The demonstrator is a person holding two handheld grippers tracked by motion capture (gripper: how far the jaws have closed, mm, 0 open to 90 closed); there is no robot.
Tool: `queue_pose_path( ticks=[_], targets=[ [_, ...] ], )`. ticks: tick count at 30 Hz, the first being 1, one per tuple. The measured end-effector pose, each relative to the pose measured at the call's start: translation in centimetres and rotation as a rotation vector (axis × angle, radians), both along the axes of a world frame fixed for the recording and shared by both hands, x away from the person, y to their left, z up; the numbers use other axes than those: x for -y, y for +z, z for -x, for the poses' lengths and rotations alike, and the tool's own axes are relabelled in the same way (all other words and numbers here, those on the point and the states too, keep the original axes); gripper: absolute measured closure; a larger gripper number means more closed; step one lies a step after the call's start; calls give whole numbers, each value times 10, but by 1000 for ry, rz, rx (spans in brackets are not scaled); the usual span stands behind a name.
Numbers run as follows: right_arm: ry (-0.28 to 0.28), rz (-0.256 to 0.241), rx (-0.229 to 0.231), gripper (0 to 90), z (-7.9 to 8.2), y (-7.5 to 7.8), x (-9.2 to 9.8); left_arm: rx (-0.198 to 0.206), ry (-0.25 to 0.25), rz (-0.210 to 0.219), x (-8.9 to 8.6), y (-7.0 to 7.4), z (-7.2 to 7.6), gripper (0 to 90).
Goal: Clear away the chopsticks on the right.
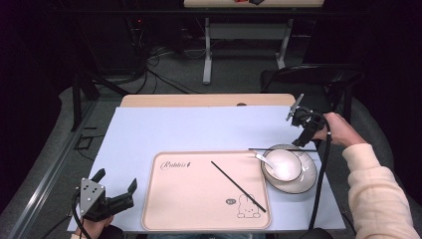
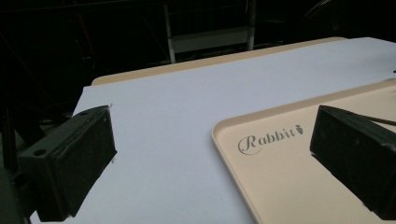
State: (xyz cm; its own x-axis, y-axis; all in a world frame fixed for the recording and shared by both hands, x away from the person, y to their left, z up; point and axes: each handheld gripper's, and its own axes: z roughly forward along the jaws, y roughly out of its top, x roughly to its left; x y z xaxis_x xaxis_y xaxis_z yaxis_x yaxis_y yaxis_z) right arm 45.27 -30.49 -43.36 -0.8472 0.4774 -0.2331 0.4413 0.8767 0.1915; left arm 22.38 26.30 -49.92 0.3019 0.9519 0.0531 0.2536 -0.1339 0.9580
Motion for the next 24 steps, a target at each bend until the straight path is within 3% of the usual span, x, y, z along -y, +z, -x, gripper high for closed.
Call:
queue_pose_path(
  ticks=[4, 6, 8, 10, 12, 17, 24],
  targets=[
    [36, -2, -5, 298, -5, -6, -2, 1, 1, 0, 0, 0, 0, 0],
    [46, -1, -36, 372, -6, -12, -4, 1, 2, 1, 0, 0, 0, 0],
    [62, 32, -36, 463, -6, -17, -7, 2, 2, 0, 0, 0, 0, 0],
    [83, 68, -66, 521, -6, -26, -9, 2, 1, 0, 0, 0, 0, 0],
    [96, 108, -105, 564, -7, -33, -10, 2, 1, 1, 0, 0, 0, 0],
    [102, 102, -136, 669, -7, -47, -9, 1, 2, 0, 0, 0, 0, 0],
    [106, 103, -163, 743, -10, -55, -7, 0, 1, 1, 0, 0, 0, 0]
  ],
)
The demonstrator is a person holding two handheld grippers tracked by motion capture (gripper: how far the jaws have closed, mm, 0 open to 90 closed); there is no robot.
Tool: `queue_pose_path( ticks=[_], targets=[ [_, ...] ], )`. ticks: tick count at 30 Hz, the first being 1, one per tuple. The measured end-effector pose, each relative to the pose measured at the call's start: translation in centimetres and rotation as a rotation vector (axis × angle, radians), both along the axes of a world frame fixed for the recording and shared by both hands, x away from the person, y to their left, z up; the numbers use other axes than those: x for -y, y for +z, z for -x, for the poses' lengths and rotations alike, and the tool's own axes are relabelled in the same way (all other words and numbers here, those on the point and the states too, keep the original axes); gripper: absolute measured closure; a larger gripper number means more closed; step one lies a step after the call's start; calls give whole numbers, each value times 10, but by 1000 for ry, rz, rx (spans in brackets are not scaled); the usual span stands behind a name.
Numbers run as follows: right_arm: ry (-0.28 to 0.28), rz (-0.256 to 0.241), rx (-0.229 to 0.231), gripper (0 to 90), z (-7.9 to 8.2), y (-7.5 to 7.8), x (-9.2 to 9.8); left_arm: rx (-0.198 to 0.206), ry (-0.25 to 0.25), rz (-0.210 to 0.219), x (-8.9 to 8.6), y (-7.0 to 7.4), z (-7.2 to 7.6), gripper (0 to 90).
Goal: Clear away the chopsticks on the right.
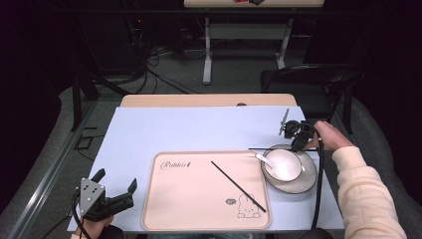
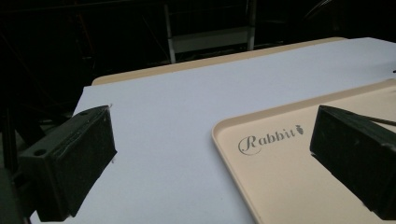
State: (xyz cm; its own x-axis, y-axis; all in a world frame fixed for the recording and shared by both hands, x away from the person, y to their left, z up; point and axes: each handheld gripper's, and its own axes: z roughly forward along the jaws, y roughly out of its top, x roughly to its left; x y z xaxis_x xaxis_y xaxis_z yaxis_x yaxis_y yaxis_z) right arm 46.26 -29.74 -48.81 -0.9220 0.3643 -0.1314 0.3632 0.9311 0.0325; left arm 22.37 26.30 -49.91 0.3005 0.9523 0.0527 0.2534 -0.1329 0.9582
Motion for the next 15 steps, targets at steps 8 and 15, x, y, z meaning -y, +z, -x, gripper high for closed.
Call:
queue_pose_path(
  ticks=[8, 15],
  targets=[
    [22, 0, -17, 799, -1, -3, -2, 1, 0, 0, 0, 0, 0, 0],
    [25, 6, -19, 840, 1, -9, -2, 1, 0, 0, 0, 0, 0, 0]
  ],
)
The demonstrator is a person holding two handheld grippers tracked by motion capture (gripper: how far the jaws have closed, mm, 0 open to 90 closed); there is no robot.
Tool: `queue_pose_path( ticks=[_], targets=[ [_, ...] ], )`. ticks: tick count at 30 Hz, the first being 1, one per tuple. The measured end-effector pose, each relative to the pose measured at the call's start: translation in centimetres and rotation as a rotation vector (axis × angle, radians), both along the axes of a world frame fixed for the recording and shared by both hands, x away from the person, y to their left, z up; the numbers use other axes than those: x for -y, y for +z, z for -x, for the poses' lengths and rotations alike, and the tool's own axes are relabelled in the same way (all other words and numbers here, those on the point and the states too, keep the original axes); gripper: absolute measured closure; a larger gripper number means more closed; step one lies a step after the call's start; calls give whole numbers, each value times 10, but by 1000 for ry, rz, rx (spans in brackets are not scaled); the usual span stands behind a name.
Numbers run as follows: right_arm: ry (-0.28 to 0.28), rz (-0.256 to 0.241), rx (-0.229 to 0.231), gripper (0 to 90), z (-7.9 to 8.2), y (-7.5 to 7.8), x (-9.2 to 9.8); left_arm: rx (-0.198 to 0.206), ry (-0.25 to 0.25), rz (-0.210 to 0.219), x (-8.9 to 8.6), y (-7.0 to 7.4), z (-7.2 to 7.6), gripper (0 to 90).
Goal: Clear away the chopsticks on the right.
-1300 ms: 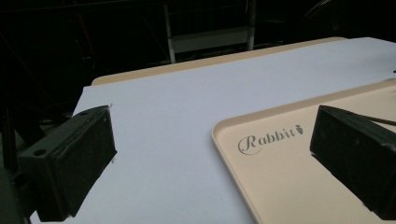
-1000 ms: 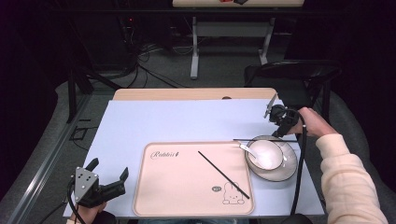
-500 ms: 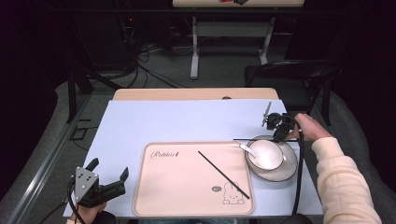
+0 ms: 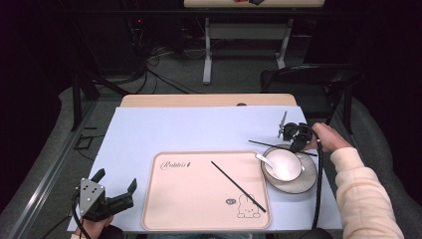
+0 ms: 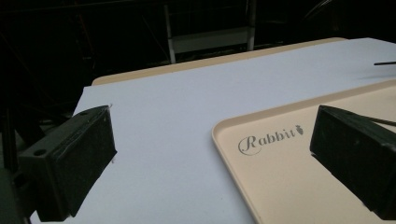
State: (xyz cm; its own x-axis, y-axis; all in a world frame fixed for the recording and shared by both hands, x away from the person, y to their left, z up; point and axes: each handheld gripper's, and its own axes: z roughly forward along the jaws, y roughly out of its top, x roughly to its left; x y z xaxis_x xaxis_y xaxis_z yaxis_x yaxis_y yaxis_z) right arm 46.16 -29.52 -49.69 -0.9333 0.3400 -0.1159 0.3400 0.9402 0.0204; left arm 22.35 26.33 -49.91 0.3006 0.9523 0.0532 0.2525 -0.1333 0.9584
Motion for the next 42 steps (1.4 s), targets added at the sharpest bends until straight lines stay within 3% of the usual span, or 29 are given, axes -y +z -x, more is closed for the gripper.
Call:
queue_pose_path(
  ticks=[8, 14, 23, 27, 34, 42],
  targets=[
    [-44, -38, 21, 852, 3, 5, 3, -1, 0, 0, 0, 0, 0, 0],
    [-84, -68, 46, 852, 9, 21, 1, -1, 1, -1, 1, 0, 0, 0],
    [-125, -54, 118, 852, 15, 47, -7, -2, 1, -1, 0, 0, 0, 0],
    [-151, -94, 132, 852, 17, 55, -9, -2, 0, -1, 0, 0, 0, 0],
    [-205, -88, 169, 853, 24, 72, -23, -3, 3, -2, 1, 0, 0, 0],
    [-263, -140, 191, 854, 35, 91, -35, -4, 5, -2, 0, 0, -1, 0]
  ],
)
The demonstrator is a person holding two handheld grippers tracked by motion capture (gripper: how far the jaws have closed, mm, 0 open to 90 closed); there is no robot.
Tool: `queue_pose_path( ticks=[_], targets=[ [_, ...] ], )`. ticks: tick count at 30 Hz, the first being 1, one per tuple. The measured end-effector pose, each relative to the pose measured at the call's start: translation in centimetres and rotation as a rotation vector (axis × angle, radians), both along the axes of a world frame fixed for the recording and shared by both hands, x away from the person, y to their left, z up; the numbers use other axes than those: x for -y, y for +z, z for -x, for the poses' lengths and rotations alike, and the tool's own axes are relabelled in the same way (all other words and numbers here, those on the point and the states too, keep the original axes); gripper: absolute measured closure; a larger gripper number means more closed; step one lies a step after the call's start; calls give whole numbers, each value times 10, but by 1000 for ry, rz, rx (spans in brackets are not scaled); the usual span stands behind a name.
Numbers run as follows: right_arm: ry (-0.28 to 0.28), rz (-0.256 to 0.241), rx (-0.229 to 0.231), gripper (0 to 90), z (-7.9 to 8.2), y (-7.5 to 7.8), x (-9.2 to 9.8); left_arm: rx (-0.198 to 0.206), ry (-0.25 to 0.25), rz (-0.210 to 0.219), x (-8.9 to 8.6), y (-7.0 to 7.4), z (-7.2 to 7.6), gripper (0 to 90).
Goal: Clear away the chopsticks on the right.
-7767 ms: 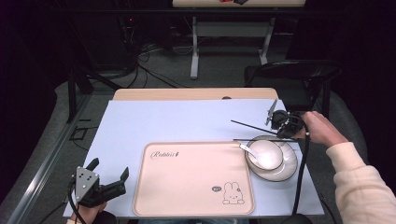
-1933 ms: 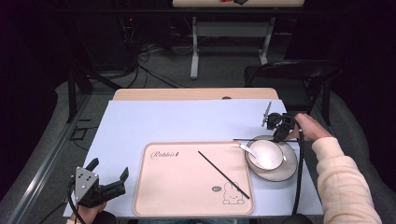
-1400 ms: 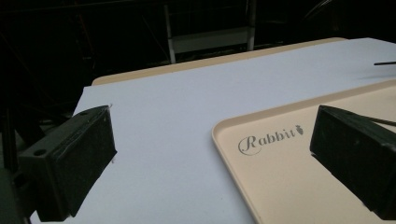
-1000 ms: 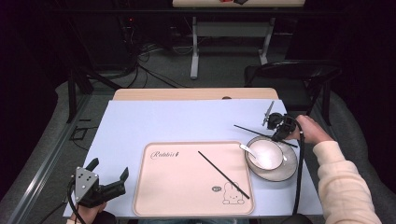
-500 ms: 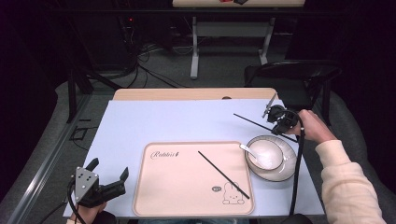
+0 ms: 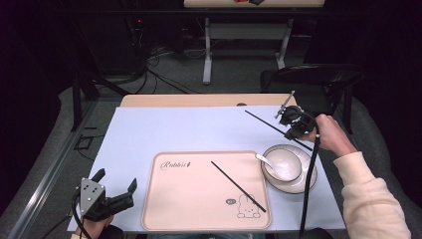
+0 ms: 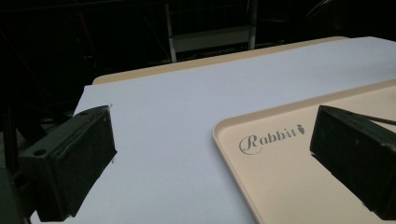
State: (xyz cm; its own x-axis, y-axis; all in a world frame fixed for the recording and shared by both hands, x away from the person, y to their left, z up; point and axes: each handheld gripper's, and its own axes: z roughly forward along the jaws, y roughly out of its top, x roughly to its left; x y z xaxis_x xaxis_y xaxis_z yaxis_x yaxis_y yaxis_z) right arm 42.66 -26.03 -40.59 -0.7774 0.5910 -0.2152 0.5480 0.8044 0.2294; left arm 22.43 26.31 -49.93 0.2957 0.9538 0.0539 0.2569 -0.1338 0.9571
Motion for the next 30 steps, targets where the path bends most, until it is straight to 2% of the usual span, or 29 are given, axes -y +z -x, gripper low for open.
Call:
queue_pose_path(
  ticks=[1, 3, 6, 11, 16, 18, 22, 27, 30],
  targets=[
    [-16, 6, 8, 854, 2, 2, -2, 2, 1, 3, 0, 0, 0, 0],
    [-46, -18, 10, 854, 5, 6, -8, 2, 5, 6, -1, 0, 0, 0],
    [-69, -14, 5, 854, 7, 9, -12, 6, 0, 5, 0, 0, 1, 0],
    [-117, -67, 6, 854, 18, 21, -21, 3, 1, 2, 0, 0, 1, 0],
    [-126, -69, 20, 854, 27, 25, -29, 3, 3, 5, 0, 0, 1, 0],
    [-138, -92, 20, 854, 33, 25, -36, 3, 2, 4, 0, 0, 1, 0],
    [-135, -103, 24, 854, 37, 23, -45, 3, 3, 4, 0, 0, 1, 0],
    [-120, -105, 17, 854, 41, 19, -57, 4, 3, 5, 0, 0, 1, 0],
    [-112, -136, -2, 854, 47, 16, -68, 5, 2, 4, -1, 0, 1, 0]
  ],
)
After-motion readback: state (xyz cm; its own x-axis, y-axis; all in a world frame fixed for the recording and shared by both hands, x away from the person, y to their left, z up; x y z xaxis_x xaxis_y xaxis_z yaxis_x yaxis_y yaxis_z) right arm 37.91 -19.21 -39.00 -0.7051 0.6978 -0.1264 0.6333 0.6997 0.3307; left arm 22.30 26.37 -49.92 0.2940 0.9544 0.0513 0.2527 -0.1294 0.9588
